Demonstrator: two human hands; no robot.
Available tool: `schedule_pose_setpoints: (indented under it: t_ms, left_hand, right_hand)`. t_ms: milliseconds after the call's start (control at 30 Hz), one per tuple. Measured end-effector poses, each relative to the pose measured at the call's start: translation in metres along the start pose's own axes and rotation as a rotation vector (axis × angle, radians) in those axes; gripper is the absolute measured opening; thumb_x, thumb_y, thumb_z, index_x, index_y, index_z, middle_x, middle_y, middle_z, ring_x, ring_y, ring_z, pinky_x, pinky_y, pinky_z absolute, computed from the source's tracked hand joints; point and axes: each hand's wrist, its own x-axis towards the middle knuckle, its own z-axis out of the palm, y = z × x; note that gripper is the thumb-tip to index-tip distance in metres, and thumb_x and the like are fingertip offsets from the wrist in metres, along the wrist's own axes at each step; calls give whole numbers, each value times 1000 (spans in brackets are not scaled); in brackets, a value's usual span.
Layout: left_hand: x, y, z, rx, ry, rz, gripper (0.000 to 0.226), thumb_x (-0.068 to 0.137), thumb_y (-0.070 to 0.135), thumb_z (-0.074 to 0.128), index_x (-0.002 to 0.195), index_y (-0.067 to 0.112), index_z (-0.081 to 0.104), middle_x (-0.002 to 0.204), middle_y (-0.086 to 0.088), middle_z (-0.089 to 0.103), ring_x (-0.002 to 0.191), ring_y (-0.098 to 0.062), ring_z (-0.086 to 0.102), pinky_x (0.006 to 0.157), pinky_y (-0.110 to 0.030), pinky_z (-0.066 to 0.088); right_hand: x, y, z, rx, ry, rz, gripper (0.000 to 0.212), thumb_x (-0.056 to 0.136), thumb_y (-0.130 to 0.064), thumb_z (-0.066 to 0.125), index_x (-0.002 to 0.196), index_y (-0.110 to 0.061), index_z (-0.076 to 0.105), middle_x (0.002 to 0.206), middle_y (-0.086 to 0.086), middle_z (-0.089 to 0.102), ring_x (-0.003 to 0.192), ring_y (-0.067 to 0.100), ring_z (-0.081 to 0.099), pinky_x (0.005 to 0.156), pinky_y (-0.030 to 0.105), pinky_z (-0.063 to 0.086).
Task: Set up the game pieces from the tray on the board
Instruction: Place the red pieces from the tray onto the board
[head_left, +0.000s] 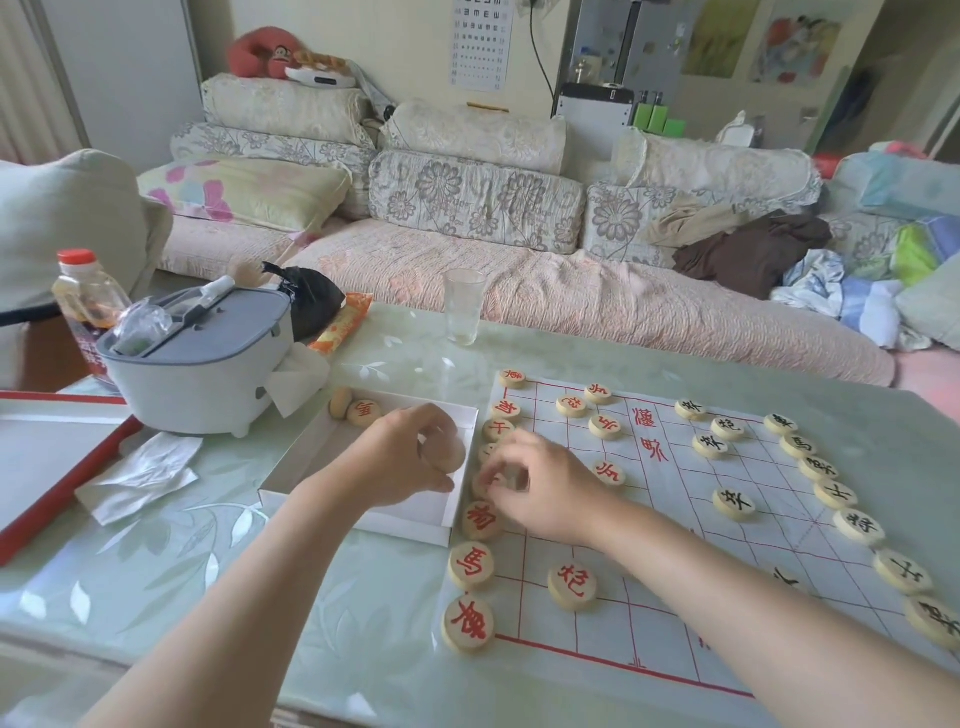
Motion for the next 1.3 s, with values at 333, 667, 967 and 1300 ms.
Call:
schedule_pose_setpoints:
  t_ms: [333,667,967,1300]
  left_hand:
    - [2,8,0,-245,-13,-20,47,68,20,85,110,29,64,99,12,64,71,-6,60,61,-15,48]
    - [9,2,2,-509,3,-222,43,80,21,77,119,13,63,96,-4,71,80,-12,67,69,-20,56]
    - [27,-26,2,154,205,-105,29,96,26,49,119,16,63,118,-3,63,110,-22,55,94,-33,45]
    - [44,-65,12,508,-26,-276,62,93,18,43,149,14,18,156,-4,19,141,-29,16,108,-45,29]
  right_hand:
    - [35,-17,10,573,77,299,21,91,-31,71,106,-20,60,103,18,71,66,14,60,58,24,46]
    - [32,-22,8,452,68,188,27,77,-21,81,99,-31,66,75,-13,66,67,2,61,64,19,48]
    - [36,-16,11,219,164,172,26,78,-38,80,98,-32,64,98,-13,66,87,7,61,74,21,49]
    - [38,6,5,144,143,147,23,81,-37,77,98,-30,63,105,-12,66,88,1,57,72,15,39]
